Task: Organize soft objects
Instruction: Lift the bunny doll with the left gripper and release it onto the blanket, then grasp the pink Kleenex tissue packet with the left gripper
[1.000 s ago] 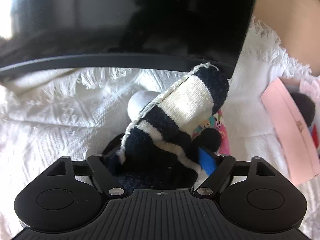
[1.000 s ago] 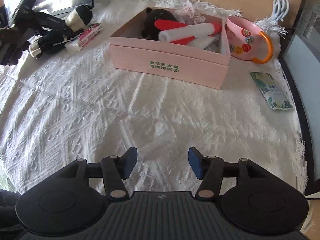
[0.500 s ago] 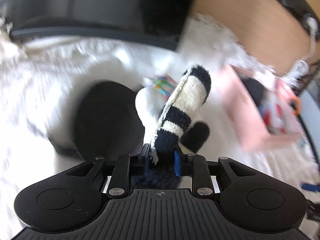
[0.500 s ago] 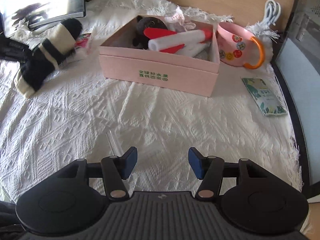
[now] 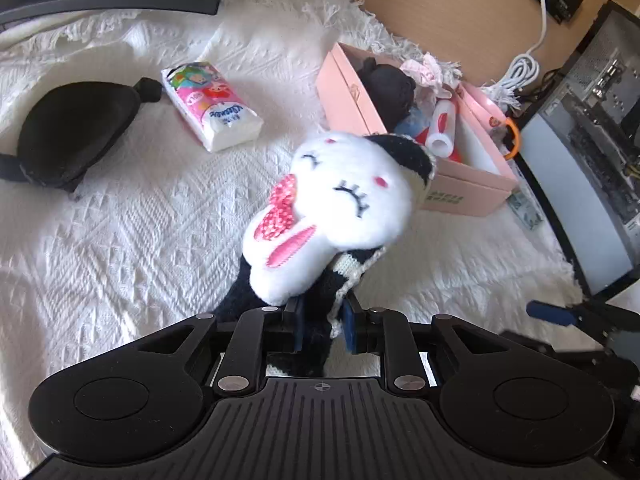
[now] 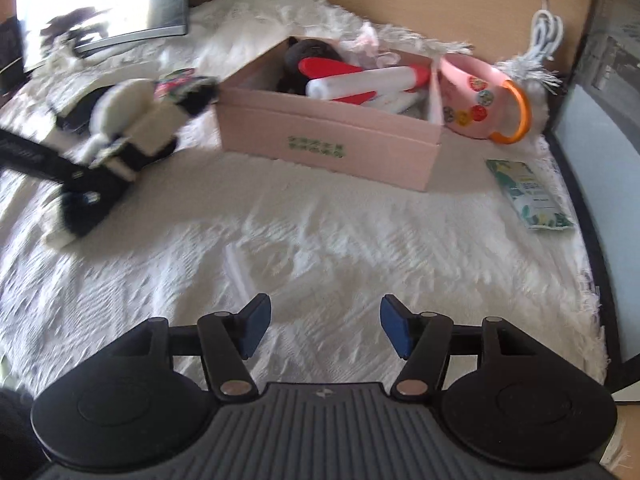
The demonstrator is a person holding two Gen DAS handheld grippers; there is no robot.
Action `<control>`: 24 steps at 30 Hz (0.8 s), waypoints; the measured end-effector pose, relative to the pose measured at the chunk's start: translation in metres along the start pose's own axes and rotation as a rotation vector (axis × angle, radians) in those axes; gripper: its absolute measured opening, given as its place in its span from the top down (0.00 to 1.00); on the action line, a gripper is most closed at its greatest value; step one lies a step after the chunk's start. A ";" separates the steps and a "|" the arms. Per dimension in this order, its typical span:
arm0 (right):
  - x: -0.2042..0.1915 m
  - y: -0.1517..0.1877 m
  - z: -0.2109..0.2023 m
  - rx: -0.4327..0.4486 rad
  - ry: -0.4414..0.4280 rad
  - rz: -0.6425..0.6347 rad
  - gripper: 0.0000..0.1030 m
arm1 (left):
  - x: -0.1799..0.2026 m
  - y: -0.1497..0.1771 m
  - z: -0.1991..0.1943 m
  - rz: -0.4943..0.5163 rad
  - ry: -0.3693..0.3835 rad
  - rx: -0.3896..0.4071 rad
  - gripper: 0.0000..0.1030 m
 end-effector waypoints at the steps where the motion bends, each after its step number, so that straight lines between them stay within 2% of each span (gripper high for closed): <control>1: -0.003 0.002 -0.001 0.000 -0.018 -0.002 0.39 | 0.001 0.001 0.001 0.003 -0.010 0.007 0.78; 4: -0.011 0.003 -0.002 0.000 -0.056 -0.018 0.38 | 0.004 0.003 0.006 0.006 -0.018 0.022 0.77; 5: -0.013 0.003 -0.002 0.001 -0.063 -0.025 0.38 | 0.007 0.004 0.006 0.018 -0.009 0.020 0.75; 7: -0.017 0.004 -0.001 -0.006 -0.069 -0.043 0.37 | 0.016 0.007 0.002 0.065 0.045 0.005 0.65; 9: -0.018 0.005 0.001 -0.013 -0.062 -0.053 0.37 | 0.028 0.013 -0.004 0.098 0.117 -0.026 0.65; 12: -0.013 0.010 0.006 -0.024 -0.031 -0.053 0.34 | 0.040 0.020 -0.017 0.094 0.226 -0.072 0.65; 14: -0.010 0.011 0.007 -0.024 -0.021 -0.035 0.31 | 0.039 0.012 -0.026 0.068 0.252 -0.050 0.65; 15: -0.009 0.011 0.007 -0.025 -0.017 -0.026 0.30 | 0.034 0.002 -0.028 0.046 0.242 -0.026 0.65; 17: -0.009 0.012 0.008 -0.023 -0.010 -0.020 0.30 | 0.016 -0.025 -0.028 -0.020 0.176 0.051 0.65; 19: -0.010 0.013 0.008 -0.014 0.004 -0.025 0.27 | -0.013 -0.054 -0.018 -0.116 0.057 0.122 0.65; 22: -0.010 0.014 0.007 0.001 0.023 -0.036 0.23 | -0.065 -0.088 0.011 -0.286 -0.149 0.177 0.65; 24: -0.009 0.015 0.007 0.006 0.028 -0.038 0.21 | -0.084 -0.104 0.035 -0.354 -0.201 0.180 0.65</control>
Point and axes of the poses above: each gripper's, at about its wrist camera, not at the fingertips, and z roughly the way its jaws point, x to its right, y to its underside, the point moved 6 cm from there along z, roughly the way its jaws point, and after that the axes turned 14 degrees about x, right-handed, at the moved point
